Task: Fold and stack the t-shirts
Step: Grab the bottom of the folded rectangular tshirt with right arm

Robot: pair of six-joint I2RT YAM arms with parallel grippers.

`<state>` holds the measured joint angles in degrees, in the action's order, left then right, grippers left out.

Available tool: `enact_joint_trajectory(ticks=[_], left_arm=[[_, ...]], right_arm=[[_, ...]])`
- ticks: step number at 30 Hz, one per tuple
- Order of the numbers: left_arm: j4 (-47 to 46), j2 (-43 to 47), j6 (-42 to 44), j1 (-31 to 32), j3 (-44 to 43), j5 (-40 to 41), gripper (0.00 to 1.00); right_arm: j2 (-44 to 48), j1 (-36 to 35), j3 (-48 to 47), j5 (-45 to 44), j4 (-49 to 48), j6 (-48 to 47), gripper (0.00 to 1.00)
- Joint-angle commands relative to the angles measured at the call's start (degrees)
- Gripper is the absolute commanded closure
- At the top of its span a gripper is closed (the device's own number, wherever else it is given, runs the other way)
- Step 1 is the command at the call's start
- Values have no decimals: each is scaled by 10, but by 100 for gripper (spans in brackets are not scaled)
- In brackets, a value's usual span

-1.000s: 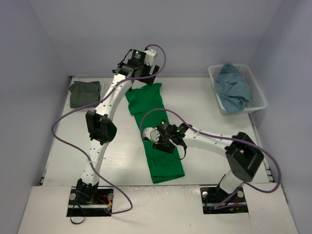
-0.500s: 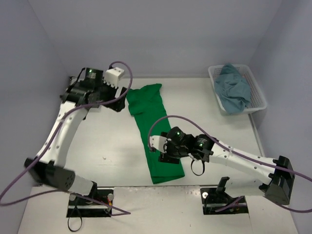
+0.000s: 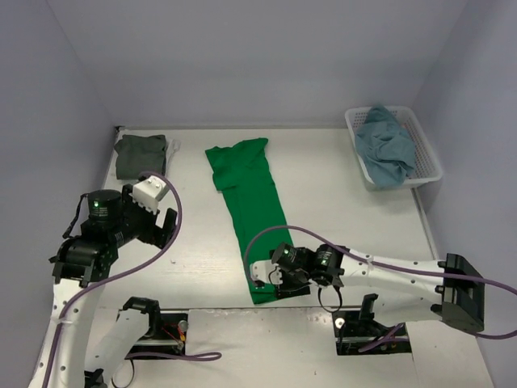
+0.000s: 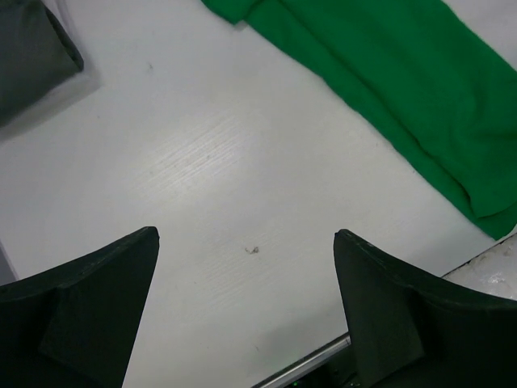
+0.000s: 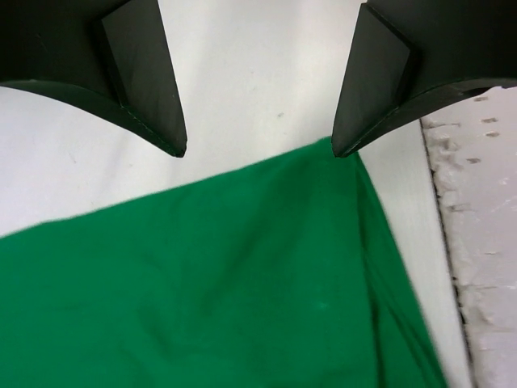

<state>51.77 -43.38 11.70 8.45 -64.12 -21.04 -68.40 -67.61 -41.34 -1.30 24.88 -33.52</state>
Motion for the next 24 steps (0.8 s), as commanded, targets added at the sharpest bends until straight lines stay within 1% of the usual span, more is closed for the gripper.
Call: enact_joint_trajectory(ticks=[1,8,17,24], left_arm=[[-48,-11,-6,-19,14,-30,17],[-62,-13,-11,-42,22,-42,17],[-67,-15,-19,-54,23,-57,17],[-70,2,-29,-77,30,-87,17]], right_arm=[[-35,-31,-4,-15,-5,-8,31],[-104,-102,-14,-20,-18,5,29],[-156,-115,-17,-9,-47,11,29],[-186,-118,-9,-12,-77,8,33]])
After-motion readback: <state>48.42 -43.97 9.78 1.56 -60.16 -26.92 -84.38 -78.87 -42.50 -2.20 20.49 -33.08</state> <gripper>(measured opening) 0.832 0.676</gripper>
